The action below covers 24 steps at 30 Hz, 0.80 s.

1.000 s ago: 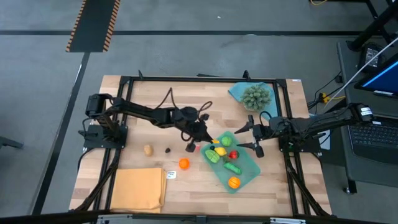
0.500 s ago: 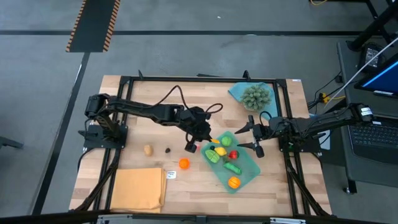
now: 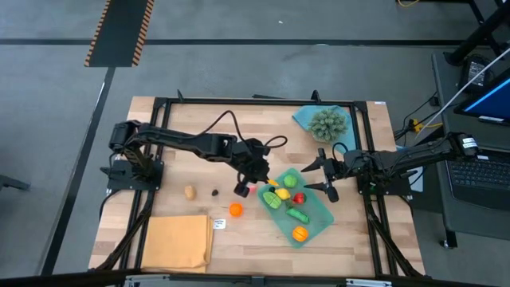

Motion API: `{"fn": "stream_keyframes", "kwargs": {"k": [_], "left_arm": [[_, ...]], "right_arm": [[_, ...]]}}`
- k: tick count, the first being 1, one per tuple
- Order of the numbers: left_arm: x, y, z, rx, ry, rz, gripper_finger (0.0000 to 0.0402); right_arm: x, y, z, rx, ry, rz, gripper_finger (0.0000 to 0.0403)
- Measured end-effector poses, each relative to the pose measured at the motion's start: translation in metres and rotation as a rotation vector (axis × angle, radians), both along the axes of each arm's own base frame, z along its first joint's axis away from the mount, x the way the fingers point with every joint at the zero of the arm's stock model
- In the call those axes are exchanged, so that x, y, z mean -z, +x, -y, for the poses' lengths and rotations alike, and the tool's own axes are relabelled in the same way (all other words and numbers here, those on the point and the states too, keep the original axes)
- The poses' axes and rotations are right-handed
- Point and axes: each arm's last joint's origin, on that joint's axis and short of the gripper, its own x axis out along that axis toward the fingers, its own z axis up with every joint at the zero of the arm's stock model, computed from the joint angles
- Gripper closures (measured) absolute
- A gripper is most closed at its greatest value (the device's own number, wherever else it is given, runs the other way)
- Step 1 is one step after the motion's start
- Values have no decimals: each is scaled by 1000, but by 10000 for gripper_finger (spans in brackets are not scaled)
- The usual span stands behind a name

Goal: Pick and placing Produce into tupperware
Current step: Put the corn into the green bin

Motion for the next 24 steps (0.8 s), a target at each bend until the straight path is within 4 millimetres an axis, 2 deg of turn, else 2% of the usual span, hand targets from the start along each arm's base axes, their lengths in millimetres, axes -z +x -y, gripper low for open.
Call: {"fn": "stream_keyframes", "kwargs": {"k": [5, 10, 17, 24], "left_arm": [[7, 8, 0, 0, 1, -33, 401], [14, 31, 5, 46, 34, -115, 401], [33, 63, 7, 73, 53, -225, 401], [59, 78, 17, 96, 58, -267, 399]], "right_arm": [[0, 0, 0, 0, 0, 0, 125], [1, 0, 0, 1, 1, -11, 125], [2, -1, 0, 0, 0, -21, 125], [3, -1, 0, -1, -6, -28, 125]]}}
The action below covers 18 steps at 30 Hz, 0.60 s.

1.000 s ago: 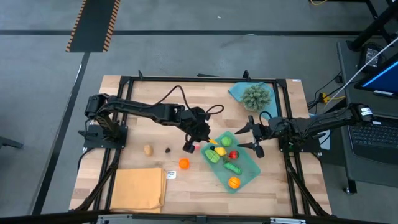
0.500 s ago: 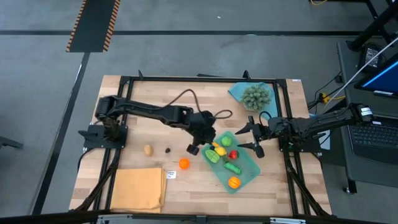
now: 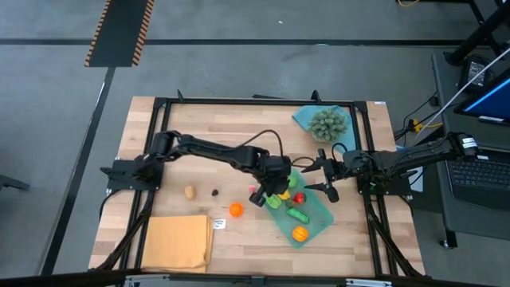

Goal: Pick and placing Produce into tupperware
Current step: Put the corn into the green bin

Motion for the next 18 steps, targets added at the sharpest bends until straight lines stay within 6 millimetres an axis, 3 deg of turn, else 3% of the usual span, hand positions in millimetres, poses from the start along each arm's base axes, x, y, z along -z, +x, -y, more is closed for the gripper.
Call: {"fn": "stream_keyframes", "kwargs": {"k": [6, 18], "left_arm": [[10, 2, 2, 16, 8, -23, 394], [10, 3, 1, -1, 47, -12, 320]], "right_arm": [[0, 0, 0, -1, -3, 0, 125], [0, 0, 0, 0, 0, -1, 125]]}}
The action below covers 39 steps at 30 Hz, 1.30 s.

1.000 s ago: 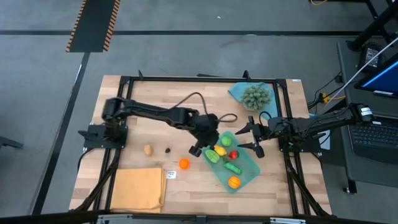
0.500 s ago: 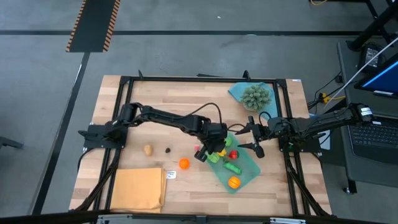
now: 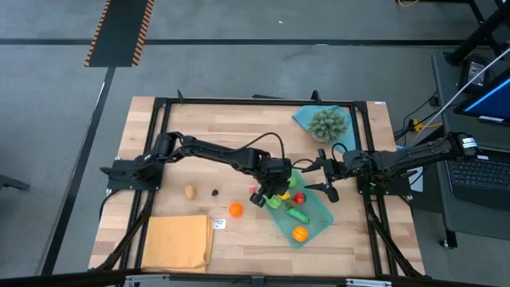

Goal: Pick and placing Produce into tupperware
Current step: Put the corn into the green bin, then put the potato into the green bin

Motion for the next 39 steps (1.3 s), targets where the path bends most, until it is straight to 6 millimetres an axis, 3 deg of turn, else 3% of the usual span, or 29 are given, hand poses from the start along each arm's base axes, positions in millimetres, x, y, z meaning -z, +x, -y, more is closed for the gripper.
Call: {"fn": "stream_keyframes", "kwargs": {"k": [12, 16, 27, 33, 39], "left_arm": [[-4, -1, 1, 3, 12, 7, 272], [-21, -8, 0, 0, 11, 21, 269], [-79, -50, -30, 13, -172, -31, 282], [-90, -67, -45, -37, -177, 4, 272], [-85, -99, -52, -106, -205, 127, 263]], "right_arm": [[1, 0, 0, 0, 0, -7, 125], [1, 0, 0, 1, 0, -7, 125], [1, 0, 0, 2, 0, -6, 125], [1, 0, 0, 2, 0, -8, 125], [2, 1, 0, -3, -15, -16, 125]]}}
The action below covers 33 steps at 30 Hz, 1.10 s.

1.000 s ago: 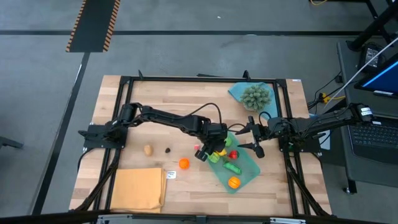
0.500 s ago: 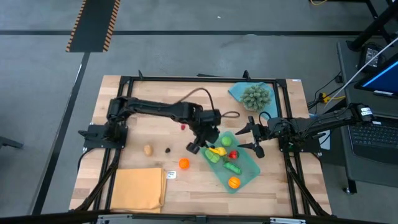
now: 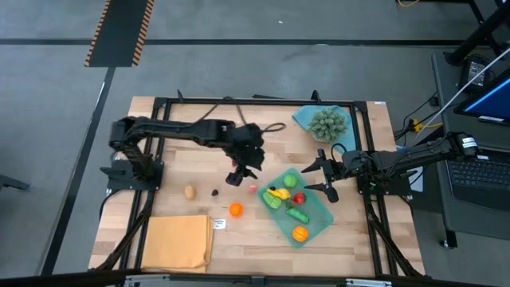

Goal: Pick and placing Produce into tupperware
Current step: Put the potato into the green bin

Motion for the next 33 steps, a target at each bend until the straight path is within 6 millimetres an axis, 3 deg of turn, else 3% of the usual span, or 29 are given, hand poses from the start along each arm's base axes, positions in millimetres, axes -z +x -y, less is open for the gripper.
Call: {"fn": "stream_keyframes", "kwargs": {"k": [7, 13, 22, 26, 33], "left_arm": [[12, -52, 1, -127, -14, 147, 259], [17, -102, 7, -301, 54, 174, 269], [22, -161, 16, -563, -5, 175, 284], [28, -178, 21, -624, -11, 129, 291], [31, -183, 30, -608, -36, 104, 303]], "right_arm": [[-2, 2, 0, -4, -9, 32, 125], [-6, 3, 0, -17, -46, 79, 125], [-8, 4, 0, -16, -74, 113, 125], [-10, 5, 0, -16, -74, 128, 125], [-10, 5, 0, -15, -72, 133, 125]]}}
